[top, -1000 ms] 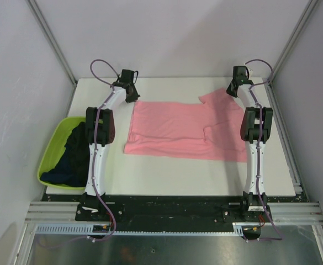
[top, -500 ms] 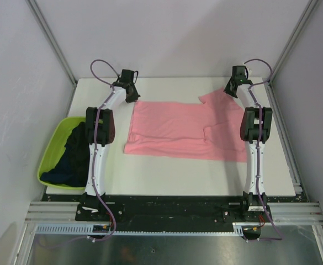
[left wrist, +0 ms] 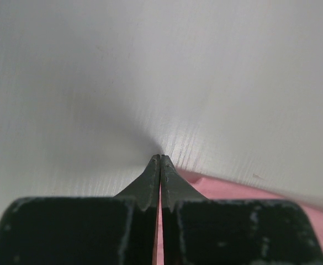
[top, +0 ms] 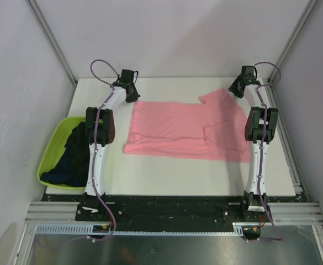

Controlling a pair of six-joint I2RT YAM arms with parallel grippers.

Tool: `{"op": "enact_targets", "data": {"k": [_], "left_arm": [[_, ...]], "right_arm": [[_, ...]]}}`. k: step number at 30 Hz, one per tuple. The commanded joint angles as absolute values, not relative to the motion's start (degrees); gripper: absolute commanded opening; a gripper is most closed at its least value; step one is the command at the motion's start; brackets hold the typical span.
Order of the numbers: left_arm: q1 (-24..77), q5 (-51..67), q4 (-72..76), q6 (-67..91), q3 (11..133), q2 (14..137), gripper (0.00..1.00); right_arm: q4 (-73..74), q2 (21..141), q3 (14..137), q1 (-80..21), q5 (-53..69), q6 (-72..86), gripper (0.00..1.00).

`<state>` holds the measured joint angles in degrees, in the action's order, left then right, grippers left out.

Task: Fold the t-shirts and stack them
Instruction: Grap the side of the flattened tshirt furthest away from the robot with both arms

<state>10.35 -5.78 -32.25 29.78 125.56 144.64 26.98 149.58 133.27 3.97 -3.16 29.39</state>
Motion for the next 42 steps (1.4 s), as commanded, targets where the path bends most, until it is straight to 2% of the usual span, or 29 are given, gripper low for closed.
{"op": "enact_targets", "data": {"k": [1, 13, 31, 37, 42], "left_arm": [[10.6, -4.8, -33.3, 29.6, 125.7, 142.4, 0.0], [10.5, -4.1, -33.4, 29.7, 126.2, 143.0, 0.0], [10.5, -3.9, -33.3, 29.8, 126.6, 142.9, 0.0], [10.6, -3.9, -33.4, 29.8, 126.5, 142.8, 0.0], [10.5, -3.9, -33.4, 29.9, 126.6, 143.0, 0.0]], "right_arm": [[25.8, 149.8, 135.1, 4.5, 1.3, 31.3, 0.45], [26.1, 150.9, 134.7, 4.0, 4.5, 28.4, 0.48], [35.8, 154.4, 142.5, 0.3, -9.3, 18.1, 0.45], [36.5, 155.0, 143.8, 0.2, -10.0, 17.4, 0.4], [36.0, 155.2, 143.9, 0.2, -9.9, 17.6, 0.25]]}}
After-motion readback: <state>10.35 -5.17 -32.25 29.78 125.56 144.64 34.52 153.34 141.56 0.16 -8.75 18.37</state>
